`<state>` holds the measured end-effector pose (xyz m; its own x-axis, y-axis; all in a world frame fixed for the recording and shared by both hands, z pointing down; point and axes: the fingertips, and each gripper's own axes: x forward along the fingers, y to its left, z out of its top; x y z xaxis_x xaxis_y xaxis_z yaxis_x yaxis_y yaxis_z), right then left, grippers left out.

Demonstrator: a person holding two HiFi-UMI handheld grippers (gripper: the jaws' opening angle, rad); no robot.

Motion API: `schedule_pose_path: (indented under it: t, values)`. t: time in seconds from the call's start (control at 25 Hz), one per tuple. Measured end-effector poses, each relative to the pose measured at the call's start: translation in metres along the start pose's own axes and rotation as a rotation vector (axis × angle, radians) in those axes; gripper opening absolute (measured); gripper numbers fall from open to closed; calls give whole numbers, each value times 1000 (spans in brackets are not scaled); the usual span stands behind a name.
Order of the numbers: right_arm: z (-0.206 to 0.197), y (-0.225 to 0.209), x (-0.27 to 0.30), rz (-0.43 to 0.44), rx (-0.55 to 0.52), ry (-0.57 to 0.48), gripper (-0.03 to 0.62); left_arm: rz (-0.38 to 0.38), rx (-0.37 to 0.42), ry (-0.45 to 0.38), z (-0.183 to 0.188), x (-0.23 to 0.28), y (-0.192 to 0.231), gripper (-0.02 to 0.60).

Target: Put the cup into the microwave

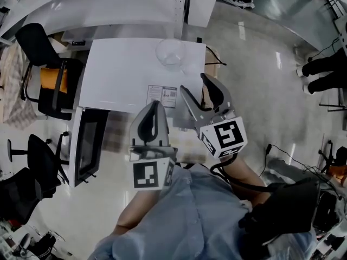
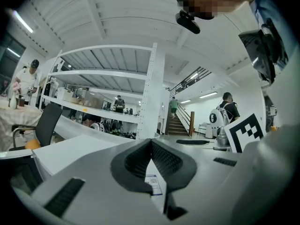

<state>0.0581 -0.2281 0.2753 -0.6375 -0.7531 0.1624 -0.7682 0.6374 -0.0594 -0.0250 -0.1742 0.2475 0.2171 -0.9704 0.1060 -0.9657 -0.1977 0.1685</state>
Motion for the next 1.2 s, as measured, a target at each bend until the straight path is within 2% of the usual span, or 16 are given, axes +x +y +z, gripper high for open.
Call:
schedule_pose_path:
  t: [0.12, 0.28, 0.4, 0.64, 0.96, 1.2]
  values:
    - [-4, -2, 18, 5, 0, 17, 301, 2, -22, 20, -5, 10, 13, 8]
    - [-10, 1, 40, 25, 14, 39, 476, 7, -40, 39, -9, 21, 28, 8]
    - [-8, 1, 57, 46, -2, 45, 531, 7, -52, 45, -11, 29, 40, 8]
    - [1, -6, 88, 57, -32, 51, 568, 3, -90, 53, -12, 44, 61, 8]
    - [-7, -8, 117, 76, -60, 101, 571, -3, -141, 87, -26, 62, 76, 8]
    - [-7, -8, 130, 80, -64, 118, 569, -3, -154, 80, -27, 68, 86, 8]
